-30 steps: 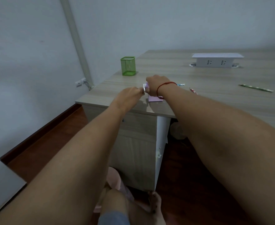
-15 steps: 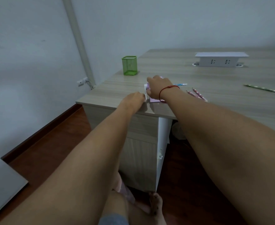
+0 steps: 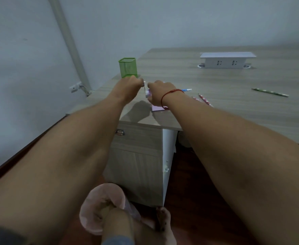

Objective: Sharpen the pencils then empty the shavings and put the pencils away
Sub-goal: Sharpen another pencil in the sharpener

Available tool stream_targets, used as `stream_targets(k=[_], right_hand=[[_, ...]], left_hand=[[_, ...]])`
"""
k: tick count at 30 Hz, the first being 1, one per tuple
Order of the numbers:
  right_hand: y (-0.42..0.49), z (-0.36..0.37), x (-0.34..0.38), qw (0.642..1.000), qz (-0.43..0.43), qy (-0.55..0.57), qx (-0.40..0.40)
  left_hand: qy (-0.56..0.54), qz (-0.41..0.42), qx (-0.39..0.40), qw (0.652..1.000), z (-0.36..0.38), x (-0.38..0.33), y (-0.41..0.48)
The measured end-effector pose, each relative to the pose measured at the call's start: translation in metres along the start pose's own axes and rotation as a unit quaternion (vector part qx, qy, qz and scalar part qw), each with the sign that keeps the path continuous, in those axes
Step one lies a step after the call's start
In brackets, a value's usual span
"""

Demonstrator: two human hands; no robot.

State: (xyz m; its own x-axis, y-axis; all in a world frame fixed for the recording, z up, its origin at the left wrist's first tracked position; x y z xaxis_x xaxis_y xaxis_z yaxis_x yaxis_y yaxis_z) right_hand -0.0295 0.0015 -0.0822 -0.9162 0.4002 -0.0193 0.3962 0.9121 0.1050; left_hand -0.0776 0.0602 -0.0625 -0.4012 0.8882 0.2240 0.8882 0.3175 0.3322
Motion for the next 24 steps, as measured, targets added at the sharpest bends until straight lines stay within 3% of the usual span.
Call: stream_targets(k=[11, 24], right_hand=[[-0.003, 0.001, 0.003, 1.000, 0.027, 0.006, -0.002], [-0.003, -0.001, 0.002, 1.000, 0.023, -0.002, -0.003]], left_hand=[[-0.041, -0.005, -0.042, 0.998, -0.021, -0.018, -0.033], [-0.082, 0.032, 0.003, 0.996, 0.000, -0.036, -0.061]])
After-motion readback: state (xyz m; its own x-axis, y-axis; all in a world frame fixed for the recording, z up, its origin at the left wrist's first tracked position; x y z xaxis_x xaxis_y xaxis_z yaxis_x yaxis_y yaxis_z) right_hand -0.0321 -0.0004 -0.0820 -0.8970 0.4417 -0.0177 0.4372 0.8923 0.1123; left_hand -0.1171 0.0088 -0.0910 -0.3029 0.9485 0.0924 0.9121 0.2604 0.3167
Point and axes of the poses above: each hand's wrist, its own y-axis towards the middle knuckle, its own z-axis out of the palm, x = y × z, the point moved 9 cm from there along y, towards the middle knuckle, and after that the axes turned 8 degrees about x, right-handed, at the moved point
